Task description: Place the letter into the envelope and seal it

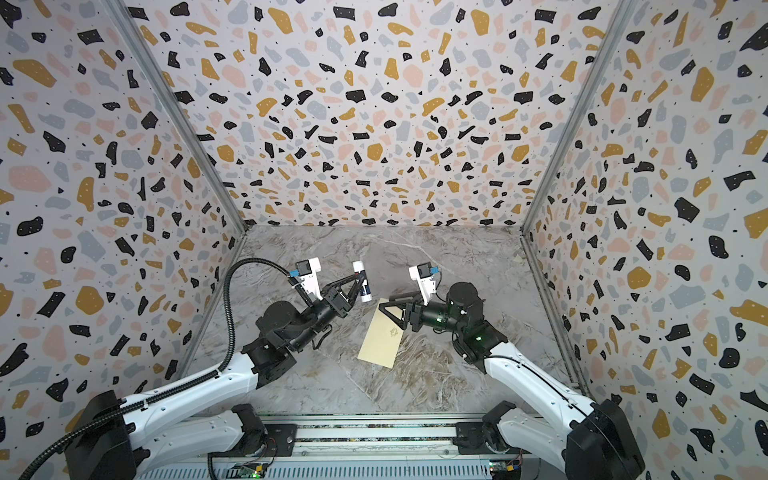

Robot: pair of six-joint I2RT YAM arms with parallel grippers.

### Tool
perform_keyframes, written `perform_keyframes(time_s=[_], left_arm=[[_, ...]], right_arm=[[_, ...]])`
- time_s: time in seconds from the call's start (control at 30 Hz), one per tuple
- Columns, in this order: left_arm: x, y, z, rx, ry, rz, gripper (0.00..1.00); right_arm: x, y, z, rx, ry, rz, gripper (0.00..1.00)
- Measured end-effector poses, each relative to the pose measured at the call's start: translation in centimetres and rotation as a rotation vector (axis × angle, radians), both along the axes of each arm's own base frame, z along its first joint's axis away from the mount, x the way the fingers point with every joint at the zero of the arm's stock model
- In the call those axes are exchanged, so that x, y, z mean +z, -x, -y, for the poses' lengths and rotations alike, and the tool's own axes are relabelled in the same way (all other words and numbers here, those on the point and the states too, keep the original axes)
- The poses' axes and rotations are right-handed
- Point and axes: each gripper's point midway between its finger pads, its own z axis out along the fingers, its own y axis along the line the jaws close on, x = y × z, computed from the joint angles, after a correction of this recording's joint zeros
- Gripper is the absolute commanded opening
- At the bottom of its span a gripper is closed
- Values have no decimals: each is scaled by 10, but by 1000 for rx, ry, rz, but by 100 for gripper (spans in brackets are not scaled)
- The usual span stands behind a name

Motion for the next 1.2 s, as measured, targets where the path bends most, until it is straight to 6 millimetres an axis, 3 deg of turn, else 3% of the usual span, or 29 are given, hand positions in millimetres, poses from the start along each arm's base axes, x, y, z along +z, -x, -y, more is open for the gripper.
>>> perform_keyframes(time_s=[0.17,0.4,0.53,0.77,1.07,1.2], left_arm=[[15,7,1,-42,73,14,0],[19,10,1,-60,95,16,0],[18,10,1,-62,94,14,0],[15,10,2,-63,87,11,0],[15,10,2,-61,80,17,0],[14,10,2,-58,71,25,0]], right_arm=[[19,15,-13,70,-76,13,70],[22,14,-22,90,-103,-7,67],[34,9,-25,88,-127,2,64],[52,2,-32,91,-161,18,48],[49,-5,-41,96,-148,1,36],[46,-6,-43,101,-138,-17,20]])
